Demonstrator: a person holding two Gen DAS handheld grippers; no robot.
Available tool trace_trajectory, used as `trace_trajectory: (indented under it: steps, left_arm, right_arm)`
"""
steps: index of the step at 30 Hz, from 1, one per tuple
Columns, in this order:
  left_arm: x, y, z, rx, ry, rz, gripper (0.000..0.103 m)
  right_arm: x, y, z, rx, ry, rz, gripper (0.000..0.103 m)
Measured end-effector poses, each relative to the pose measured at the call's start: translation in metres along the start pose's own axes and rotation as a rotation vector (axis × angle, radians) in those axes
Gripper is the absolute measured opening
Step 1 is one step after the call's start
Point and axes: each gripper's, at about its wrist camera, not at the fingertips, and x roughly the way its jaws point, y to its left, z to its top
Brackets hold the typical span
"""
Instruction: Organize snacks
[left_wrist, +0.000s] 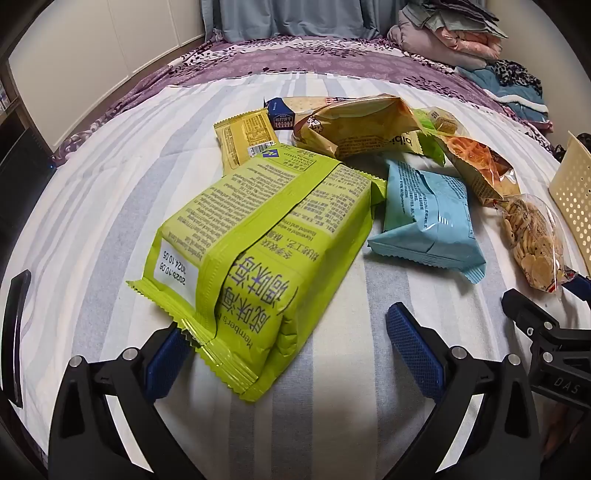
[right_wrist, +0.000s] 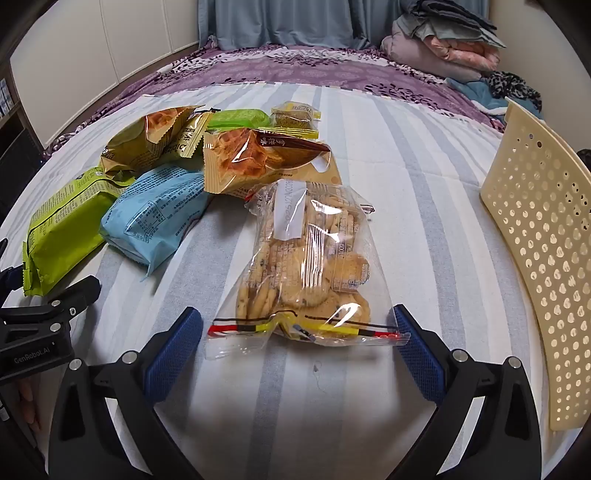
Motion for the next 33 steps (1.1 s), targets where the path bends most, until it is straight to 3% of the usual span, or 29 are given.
trace_trajectory:
  steps: [33]
  left_arm:
    - [-0.0004, -0.0003, -0.0001, -0.002, -0.005, -0.004, 0.101]
  right_arm:
    - [0.0014, 0.0007, 0.0006, -0.005, 0.002, -0.006, 0.098]
